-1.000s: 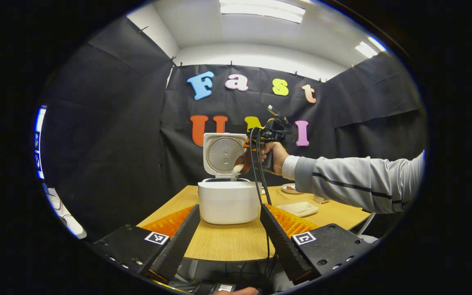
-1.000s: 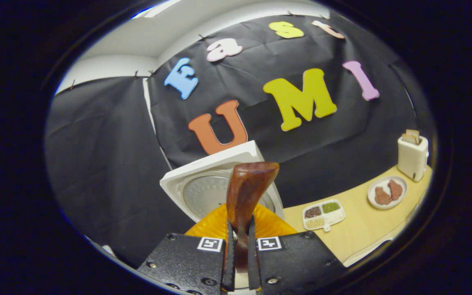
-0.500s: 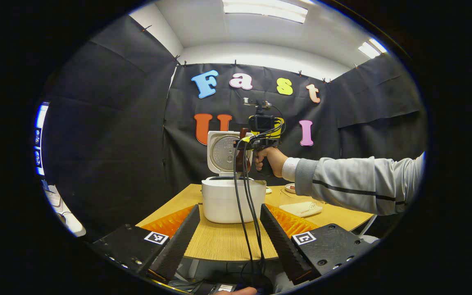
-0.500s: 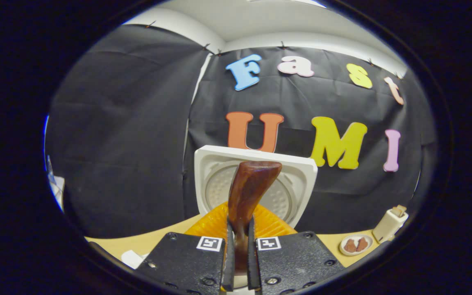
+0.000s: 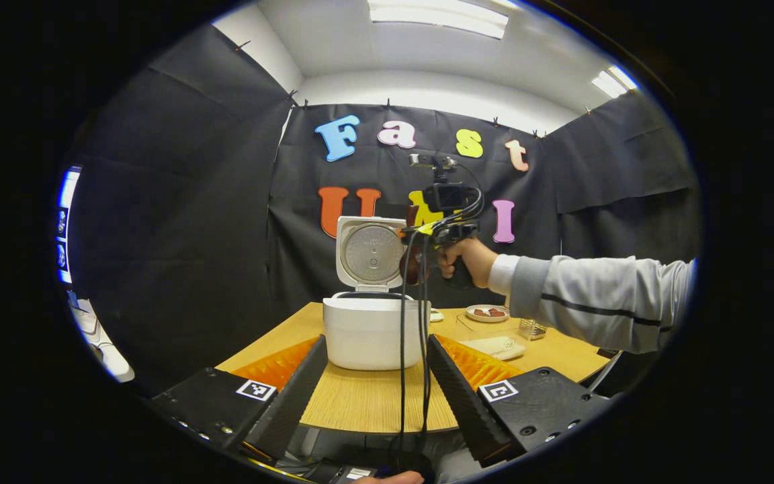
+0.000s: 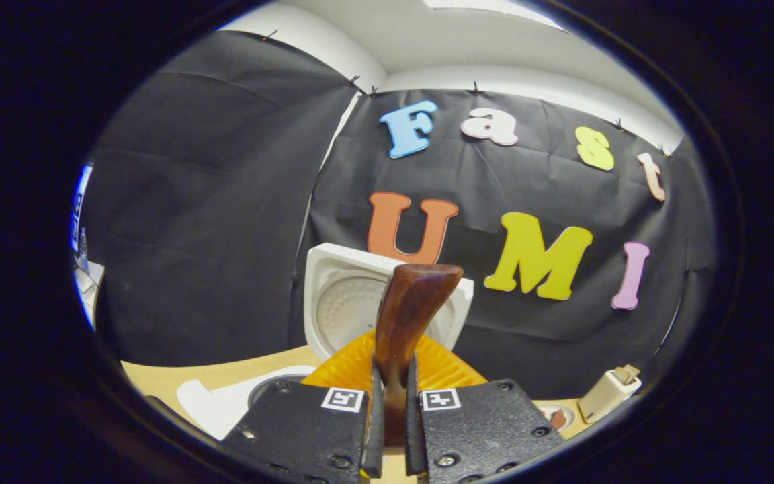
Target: Close the left gripper, press the button to open the rice cooker; take a wooden spoon from the chopstick holder with the right hand, scoop a spoonful of rice and pour it into the rice cooker, then put the wooden spoon back into the chopstick holder.
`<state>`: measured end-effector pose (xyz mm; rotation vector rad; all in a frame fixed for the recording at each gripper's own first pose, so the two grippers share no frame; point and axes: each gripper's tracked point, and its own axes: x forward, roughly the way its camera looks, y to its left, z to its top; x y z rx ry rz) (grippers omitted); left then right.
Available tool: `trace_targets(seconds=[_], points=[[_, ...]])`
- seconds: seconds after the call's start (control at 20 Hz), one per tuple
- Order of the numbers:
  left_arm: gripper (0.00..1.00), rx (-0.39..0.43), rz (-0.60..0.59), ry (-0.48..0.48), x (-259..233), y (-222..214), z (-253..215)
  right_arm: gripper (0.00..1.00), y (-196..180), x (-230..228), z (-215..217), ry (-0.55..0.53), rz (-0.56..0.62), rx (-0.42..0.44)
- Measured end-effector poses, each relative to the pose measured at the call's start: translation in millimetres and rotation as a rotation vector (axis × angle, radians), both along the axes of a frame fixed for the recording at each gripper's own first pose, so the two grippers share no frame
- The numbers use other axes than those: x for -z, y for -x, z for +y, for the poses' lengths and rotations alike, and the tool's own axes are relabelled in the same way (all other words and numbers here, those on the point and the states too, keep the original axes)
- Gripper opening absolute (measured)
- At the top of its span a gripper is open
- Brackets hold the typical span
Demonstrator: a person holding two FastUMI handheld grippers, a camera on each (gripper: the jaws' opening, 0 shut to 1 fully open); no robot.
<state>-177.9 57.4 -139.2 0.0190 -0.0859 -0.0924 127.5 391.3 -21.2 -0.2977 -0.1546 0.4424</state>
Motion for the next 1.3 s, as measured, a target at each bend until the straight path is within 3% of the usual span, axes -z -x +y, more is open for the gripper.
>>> trace_targets(seconds=[0.05, 0.25, 0.3, 0.35, 0.55, 0.95, 1.3], points=[[0.94, -0.004, 0.010, -0.007, 1.3, -3.9, 0.0, 0.18, 4.0, -6.6, -17.0, -0.013, 0.003, 0.007], [0.94, -0.052, 0.018, -0.037, -10.7, -8.4, -2.2, 0.18, 16.4, -33.4, -89.2, -0.037, -0.004, 0.035], [0.84, -0.063, 0.011, -0.034, -16.7, -9.2, -3.5, 0.18, 17.7, -38.2, -109.2, -0.049, -0.002, 0.046], [0.94, -0.066, 0.007, -0.030, -20.4, -8.9, -7.3, 0.18, 18.9, -42.2, -128.1, -0.061, 0.001, 0.059], [0.94, -0.096, -0.026, -0.022, -42.0, -13.3, -15.0, 0.18, 20.6, -49.2, -203.8, -0.095, 0.002, 0.107], [0.95, -0.089, -0.036, -0.015, -66.0, -32.7, -49.6, 0.18, -6.2, -34.0, -342.6, -0.223, 0.080, 0.230], [0.94, -0.082, -0.047, -0.019, -69.5, -56.8, -84.9, 0.19, -28.2, 28.1, -413.2, -0.314, 0.197, 0.331]])
